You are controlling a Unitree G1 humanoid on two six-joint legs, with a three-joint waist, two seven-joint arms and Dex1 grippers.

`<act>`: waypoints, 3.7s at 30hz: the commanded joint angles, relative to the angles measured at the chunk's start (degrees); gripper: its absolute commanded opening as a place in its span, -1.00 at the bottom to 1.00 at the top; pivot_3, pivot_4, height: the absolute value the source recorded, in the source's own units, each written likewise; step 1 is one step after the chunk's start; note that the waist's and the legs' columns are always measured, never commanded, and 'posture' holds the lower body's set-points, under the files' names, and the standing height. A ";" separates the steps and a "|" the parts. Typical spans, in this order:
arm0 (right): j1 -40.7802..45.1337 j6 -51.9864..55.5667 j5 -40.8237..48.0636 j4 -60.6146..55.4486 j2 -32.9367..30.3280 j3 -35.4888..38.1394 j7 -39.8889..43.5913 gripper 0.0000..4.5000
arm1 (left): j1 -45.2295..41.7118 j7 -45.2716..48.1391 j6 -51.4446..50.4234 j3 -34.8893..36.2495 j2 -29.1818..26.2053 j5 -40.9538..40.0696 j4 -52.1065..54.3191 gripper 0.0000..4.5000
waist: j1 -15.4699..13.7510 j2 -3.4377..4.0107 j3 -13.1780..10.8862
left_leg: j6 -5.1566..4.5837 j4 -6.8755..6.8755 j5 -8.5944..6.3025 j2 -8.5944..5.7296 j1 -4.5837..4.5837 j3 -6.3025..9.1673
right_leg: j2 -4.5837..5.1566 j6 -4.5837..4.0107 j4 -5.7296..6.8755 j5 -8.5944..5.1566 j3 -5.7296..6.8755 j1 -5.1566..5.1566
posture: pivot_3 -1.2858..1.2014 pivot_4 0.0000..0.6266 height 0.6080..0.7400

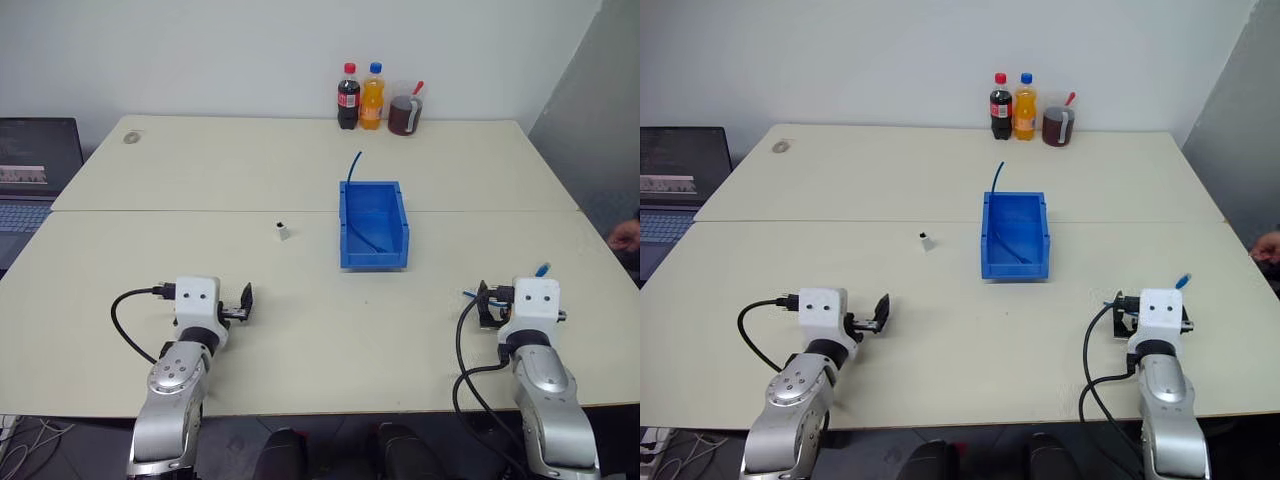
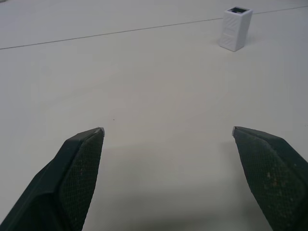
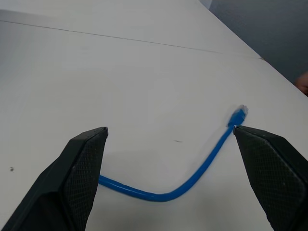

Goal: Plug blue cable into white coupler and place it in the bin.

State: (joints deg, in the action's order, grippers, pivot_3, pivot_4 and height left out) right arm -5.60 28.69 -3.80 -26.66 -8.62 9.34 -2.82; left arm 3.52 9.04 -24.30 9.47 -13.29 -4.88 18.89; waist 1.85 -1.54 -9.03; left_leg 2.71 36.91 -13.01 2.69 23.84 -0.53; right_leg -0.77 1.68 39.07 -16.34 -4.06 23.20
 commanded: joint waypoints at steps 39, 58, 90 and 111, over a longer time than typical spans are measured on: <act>3.96 4.95 -0.94 -3.75 -1.92 6.50 -1.61 0.97 | -22.21 26.19 -7.20 -7.00 -14.34 -14.10 0.61 1.00 | -0.19 0.00 0.01 | 0.00 0.06 0.01 -0.06 0.03 0.05 | -0.01 0.05 0.01 0.00 0.09 -0.02 | 0.03 -0.52 1.00; 24.87 10.46 9.06 21.86 -3.00 20.55 -5.91 0.97 | -50.10 53.83 6.99 -25.37 -5.13 -11.66 -26.85 1.00 | 0.51 0.25 -0.11 | -0.03 -0.04 0.01 -0.08 0.05 0.03 | -0.12 -0.18 0.00 0.08 -0.04 0.05 | 0.03 -0.52 1.00; 21.97 6.44 10.06 28.64 -3.57 14.89 -6.63 -0.86 | -46.77 53.61 12.35 -24.81 -8.02 -6.98 -26.29 1.00 | 0.12 0.27 -0.10 | -0.03 0.00 0.01 -0.08 0.06 0.05 | -0.10 -0.14 0.02 0.07 -0.01 0.02 | 0.03 -0.52 1.00; 20.04 1.00 25.53 6.95 -35.40 -8.18 55.33 -0.99 | -11.35 50.98 2.07 -3.19 -26.11 -18.40 4.51 1.00 | 2.99 0.56 -0.25 | -0.05 -0.10 -0.01 0.09 -0.15 0.18 | -0.18 0.07 0.03 -0.06 -0.18 -0.01 | 0.03 -0.52 1.00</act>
State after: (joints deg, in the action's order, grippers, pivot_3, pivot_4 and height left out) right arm 11.14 32.84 20.81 -16.85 -43.69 6.49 45.47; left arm -14.11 61.70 -19.95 1.67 -38.52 -20.74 16.30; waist 4.84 -0.99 -9.28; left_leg 2.64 36.77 -13.02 2.78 23.55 -0.29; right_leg -0.92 1.66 39.11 -16.40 -4.28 23.06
